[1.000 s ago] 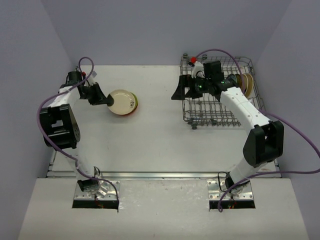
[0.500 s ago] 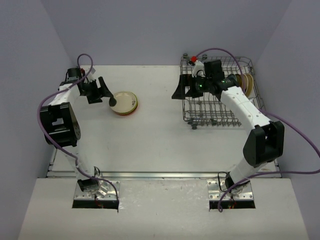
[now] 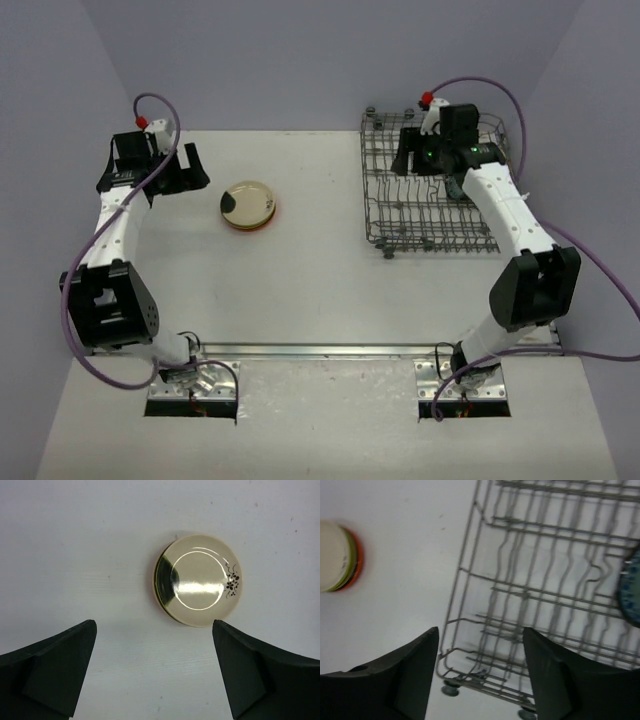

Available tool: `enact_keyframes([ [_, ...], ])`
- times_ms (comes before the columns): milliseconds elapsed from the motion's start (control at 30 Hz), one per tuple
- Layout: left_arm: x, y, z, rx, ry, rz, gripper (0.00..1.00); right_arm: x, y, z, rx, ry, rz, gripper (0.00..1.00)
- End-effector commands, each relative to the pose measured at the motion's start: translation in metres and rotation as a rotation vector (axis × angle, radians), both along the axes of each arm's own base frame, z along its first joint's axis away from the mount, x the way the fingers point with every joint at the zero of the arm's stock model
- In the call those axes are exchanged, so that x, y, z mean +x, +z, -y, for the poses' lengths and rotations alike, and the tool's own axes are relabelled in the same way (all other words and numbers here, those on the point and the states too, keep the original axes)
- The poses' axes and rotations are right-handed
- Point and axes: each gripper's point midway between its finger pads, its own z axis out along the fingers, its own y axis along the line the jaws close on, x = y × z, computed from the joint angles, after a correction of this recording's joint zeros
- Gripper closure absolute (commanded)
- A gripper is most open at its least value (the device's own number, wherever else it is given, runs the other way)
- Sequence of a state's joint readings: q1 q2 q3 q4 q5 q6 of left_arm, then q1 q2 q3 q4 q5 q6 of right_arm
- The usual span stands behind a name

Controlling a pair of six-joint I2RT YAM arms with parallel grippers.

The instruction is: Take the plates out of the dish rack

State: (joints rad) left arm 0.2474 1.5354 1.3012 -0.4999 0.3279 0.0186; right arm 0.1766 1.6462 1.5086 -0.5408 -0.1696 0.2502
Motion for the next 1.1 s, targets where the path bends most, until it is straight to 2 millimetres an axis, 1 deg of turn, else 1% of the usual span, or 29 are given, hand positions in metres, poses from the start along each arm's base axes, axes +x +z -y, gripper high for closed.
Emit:
enact_keyframes([
  [0, 0.001, 0.058, 0.005, 0.172, -0.028, 0.200, 0.01, 0.042, 0.030, 0.096, -0.144, -0.248, 0.088, 0.38],
  [33, 0.001, 0.063, 0.011, 0.206, -0.030, 0.210, 0.01, 0.045, 0.027, 0.114, -0.182, -0.296, 0.072, 0.45],
  [100, -0.001, 0.077, 0.025, 0.261, -0.042, 0.245, 0.01, 0.054, 0.020, 0.154, -0.250, -0.375, 0.060, 0.50],
  [133, -0.003, 0.083, 0.031, 0.281, -0.044, 0.260, 0.01, 0.058, 0.019, 0.170, -0.276, -0.406, 0.056, 0.52],
  [167, -0.003, 0.086, 0.035, 0.288, -0.046, 0.270, 0.01, 0.061, 0.017, 0.177, -0.287, -0.422, 0.053, 0.52],
  [233, -0.003, 0.089, 0.044, 0.276, -0.057, 0.276, 0.01, 0.069, 0.008, 0.187, -0.307, -0.443, 0.037, 0.53],
  [267, -0.003, 0.088, 0.046, 0.268, -0.055, 0.276, 0.01, 0.072, 0.008, 0.192, -0.318, -0.456, 0.037, 0.54],
  [533, -0.003, 0.085, 0.049, 0.248, -0.051, 0.264, 0.01, 0.090, -0.014, 0.216, -0.364, -0.499, 0.002, 0.55],
  [600, -0.003, 0.086, 0.049, 0.248, -0.051, 0.266, 0.01, 0.093, -0.021, 0.219, -0.375, -0.496, -0.011, 0.56],
  [700, -0.003, 0.086, 0.060, 0.242, -0.076, 0.270, 0.01, 0.095, -0.031, 0.220, -0.381, -0.492, -0.029, 0.57],
  [800, -0.003, 0.087, 0.062, 0.232, -0.080, 0.269, 0.01, 0.098, -0.042, 0.223, -0.391, -0.492, -0.049, 0.58],
  [900, -0.003, 0.089, 0.064, 0.220, -0.083, 0.269, 0.01, 0.101, -0.048, 0.225, -0.396, -0.494, -0.057, 0.59],
  [1067, -0.003, 0.092, 0.066, 0.210, -0.084, 0.274, 0.01, 0.105, -0.062, 0.229, -0.417, -0.495, -0.072, 0.60],
])
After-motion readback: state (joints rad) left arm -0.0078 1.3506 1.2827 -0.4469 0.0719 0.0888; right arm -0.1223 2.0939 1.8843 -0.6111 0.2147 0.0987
